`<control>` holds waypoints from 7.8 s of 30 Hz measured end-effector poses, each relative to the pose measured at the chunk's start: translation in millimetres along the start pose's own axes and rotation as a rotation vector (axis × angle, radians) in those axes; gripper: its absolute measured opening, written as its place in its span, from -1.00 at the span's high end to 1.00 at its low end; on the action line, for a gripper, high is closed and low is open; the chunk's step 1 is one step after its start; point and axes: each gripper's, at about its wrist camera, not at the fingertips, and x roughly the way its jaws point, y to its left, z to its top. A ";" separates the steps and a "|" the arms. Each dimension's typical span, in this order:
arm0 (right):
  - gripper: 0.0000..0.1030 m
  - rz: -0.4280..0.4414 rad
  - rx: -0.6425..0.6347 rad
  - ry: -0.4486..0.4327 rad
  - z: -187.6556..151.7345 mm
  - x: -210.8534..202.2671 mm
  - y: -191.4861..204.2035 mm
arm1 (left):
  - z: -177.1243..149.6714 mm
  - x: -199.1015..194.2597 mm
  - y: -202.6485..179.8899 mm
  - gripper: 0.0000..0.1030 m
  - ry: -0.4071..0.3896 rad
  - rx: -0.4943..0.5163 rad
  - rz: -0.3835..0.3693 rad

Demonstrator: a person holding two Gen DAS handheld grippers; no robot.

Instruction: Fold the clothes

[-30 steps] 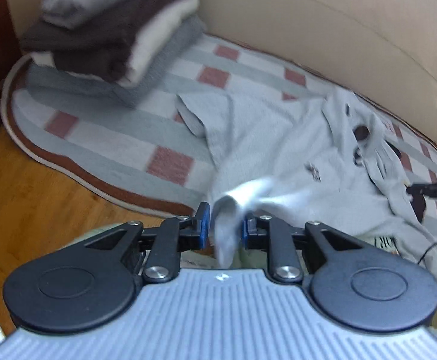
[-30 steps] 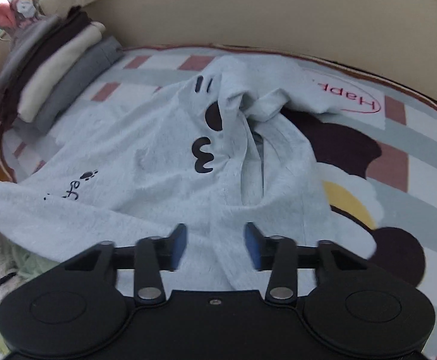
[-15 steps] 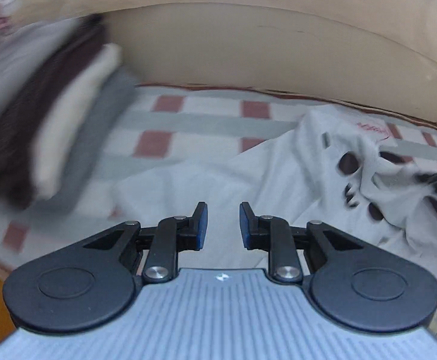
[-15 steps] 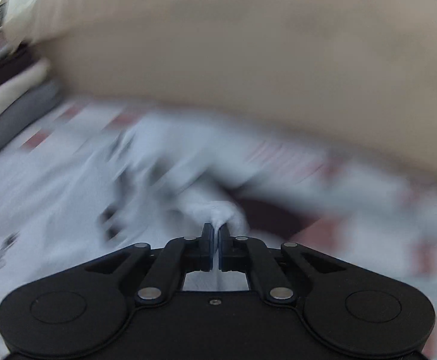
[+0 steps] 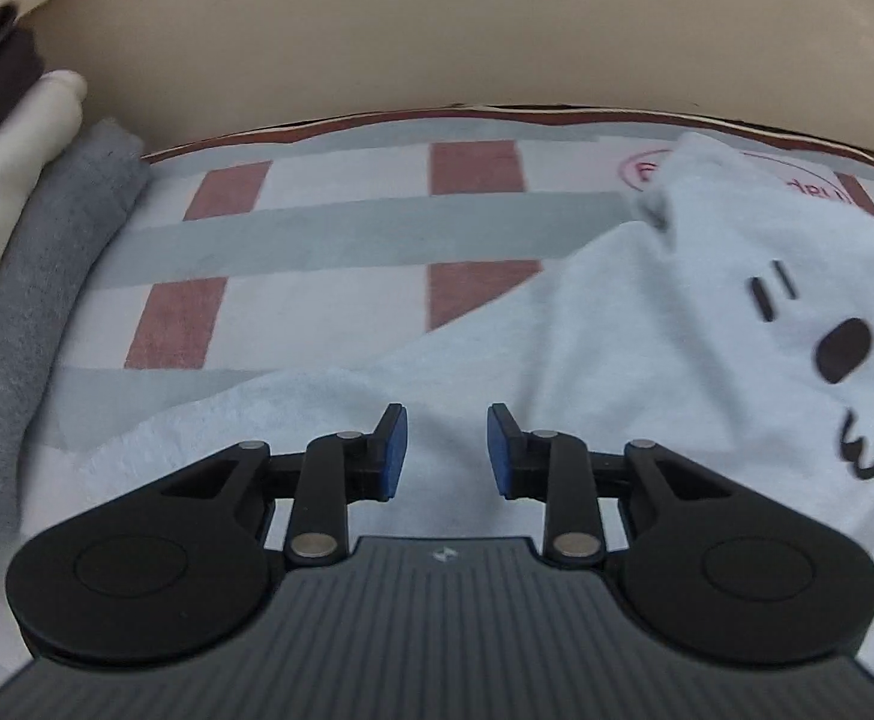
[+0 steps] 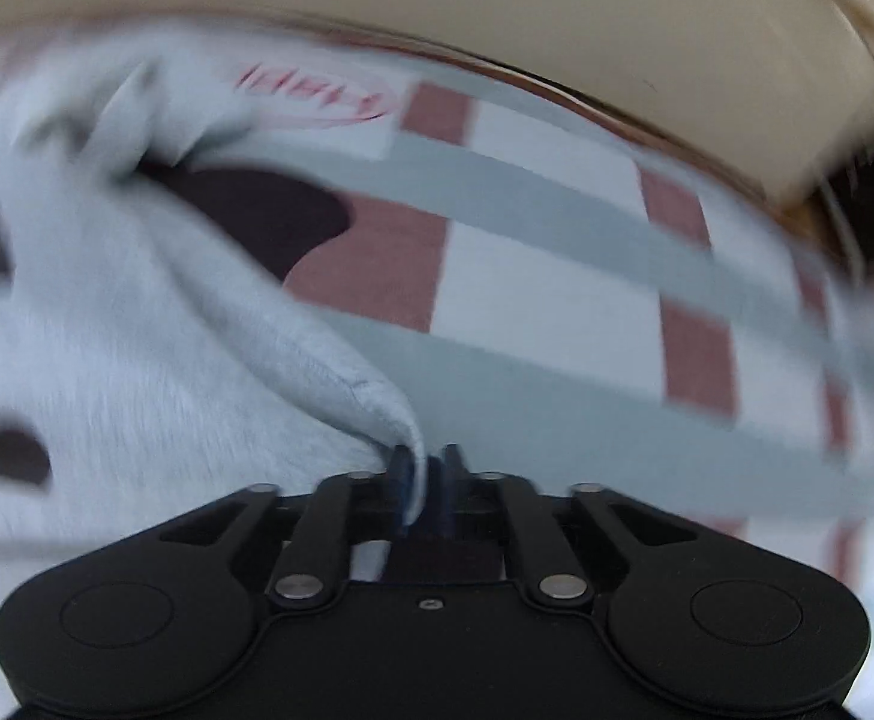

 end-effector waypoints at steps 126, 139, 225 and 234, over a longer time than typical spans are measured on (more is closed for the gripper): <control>0.96 0.431 0.422 -0.287 -68.2 -92.1 3.8 | -69.1 -18.3 160.8 0.37 0.079 -0.590 -0.225; 0.17 0.514 0.508 -0.216 -61.6 -61.9 19.2 | -80.9 -98.0 138.1 0.95 -0.205 -0.514 -0.391; 0.01 0.436 0.367 -0.240 58.9 -14.0 -20.8 | -5.4 -1.3 63.1 0.29 0.079 -0.360 -0.041; 0.05 0.373 0.121 -0.225 51.3 -14.4 19.4 | -3.6 -5.7 17.7 0.21 -0.018 -0.164 -0.102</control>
